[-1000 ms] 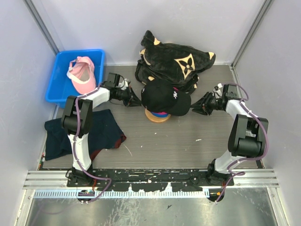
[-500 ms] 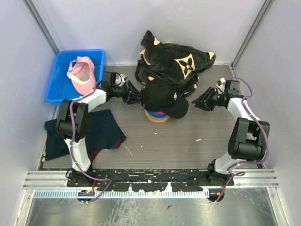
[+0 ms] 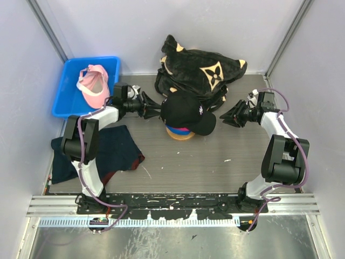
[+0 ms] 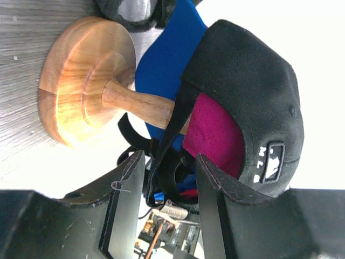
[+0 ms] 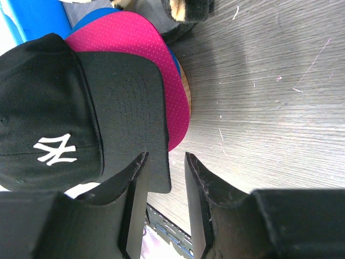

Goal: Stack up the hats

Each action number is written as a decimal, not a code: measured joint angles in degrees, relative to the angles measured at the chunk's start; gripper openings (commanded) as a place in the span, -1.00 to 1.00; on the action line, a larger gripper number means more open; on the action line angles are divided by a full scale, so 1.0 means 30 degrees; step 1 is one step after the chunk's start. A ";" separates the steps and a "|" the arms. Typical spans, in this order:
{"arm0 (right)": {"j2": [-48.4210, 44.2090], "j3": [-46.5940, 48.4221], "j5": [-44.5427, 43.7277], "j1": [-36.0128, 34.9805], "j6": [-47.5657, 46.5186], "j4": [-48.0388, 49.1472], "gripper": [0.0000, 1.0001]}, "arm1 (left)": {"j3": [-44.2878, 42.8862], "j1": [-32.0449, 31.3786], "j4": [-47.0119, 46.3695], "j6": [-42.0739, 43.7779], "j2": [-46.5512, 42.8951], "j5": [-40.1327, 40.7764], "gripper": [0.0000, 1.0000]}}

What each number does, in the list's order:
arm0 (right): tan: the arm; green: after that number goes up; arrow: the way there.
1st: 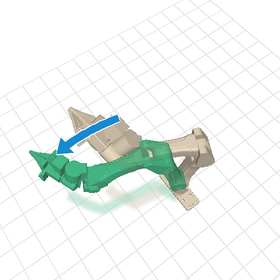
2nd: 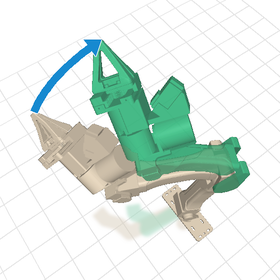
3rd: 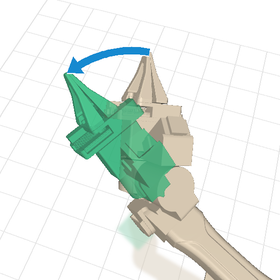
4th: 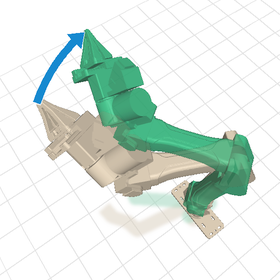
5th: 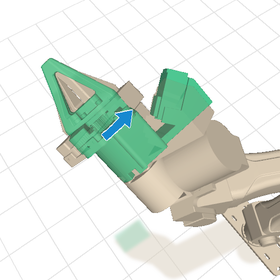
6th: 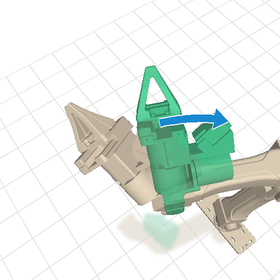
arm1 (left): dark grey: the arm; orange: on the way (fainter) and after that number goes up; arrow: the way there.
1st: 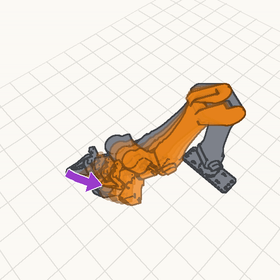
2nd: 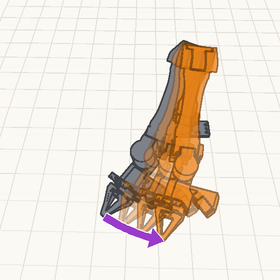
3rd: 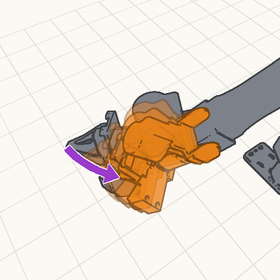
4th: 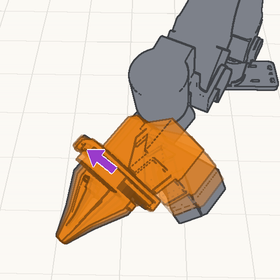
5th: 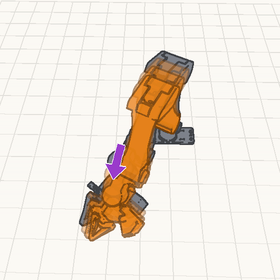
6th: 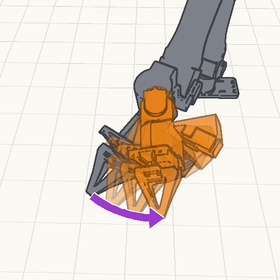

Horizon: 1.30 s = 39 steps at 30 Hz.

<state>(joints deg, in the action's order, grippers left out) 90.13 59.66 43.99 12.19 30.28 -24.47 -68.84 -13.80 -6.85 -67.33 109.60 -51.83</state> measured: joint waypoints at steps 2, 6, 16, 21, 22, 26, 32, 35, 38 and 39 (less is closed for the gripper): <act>0.0000 0.0000 0.0000 0.0000 0.0000 0.0000 -0.23 | 0.0153 0.0328 0.0262 0.0233 -0.0313 0.0102 0.00; 0.0000 0.0000 0.0007 0.0000 0.0007 0.0000 -0.23 | 0.0619 0.1129 0.0262 0.0321 -0.1086 0.0117 0.03; 0.0000 0.0000 0.0015 -0.0007 0.0007 0.0015 -0.20 | 0.0546 0.2688 0.2637 0.2149 -0.2404 0.0510 0.05; -0.0058 0.0000 -0.0007 -0.0007 0.0000 0.0015 -0.14 | -0.1129 0.4524 0.6266 0.4233 -0.3322 0.2251 0.12; -0.0109 0.0000 -0.0007 -0.0007 0.0000 0.0022 -0.14 | -0.1727 0.4976 0.7096 0.4794 -0.3563 0.2958 0.14; -0.0517 0.0007 -0.0080 -0.0007 -0.0007 0.0036 -0.12 | -0.4408 0.6674 0.9981 0.7009 -0.4379 0.6339 0.21; -0.1115 0.0015 -0.0087 -0.0007 -0.0007 0.0270 -0.11 | -0.9595 0.7235 1.3406 1.0331 -0.2994 1.1256 0.21; -0.1137 0.0015 -0.0080 -0.0007 0.0022 0.0444 -0.11 | -1.0972 0.7002 1.4134 1.1468 -0.1661 1.3216 0.21; -0.1180 0.0015 -0.0087 -0.0007 0.0036 0.0532 -0.11 | -1.2291 0.6601 1.4950 1.2641 0.0015 1.5300 0.24; -0.1231 0.0015 -0.0095 -0.0007 0.0051 0.0546 -0.10 | -1.2750 0.6433 1.5176 1.3041 0.0561 1.5985 0.25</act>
<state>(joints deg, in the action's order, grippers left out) 86.43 59.70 43.70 12.16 30.44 -22.83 -107.09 5.50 38.68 -28.21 111.28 -3.88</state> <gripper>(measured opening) 0.445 0.612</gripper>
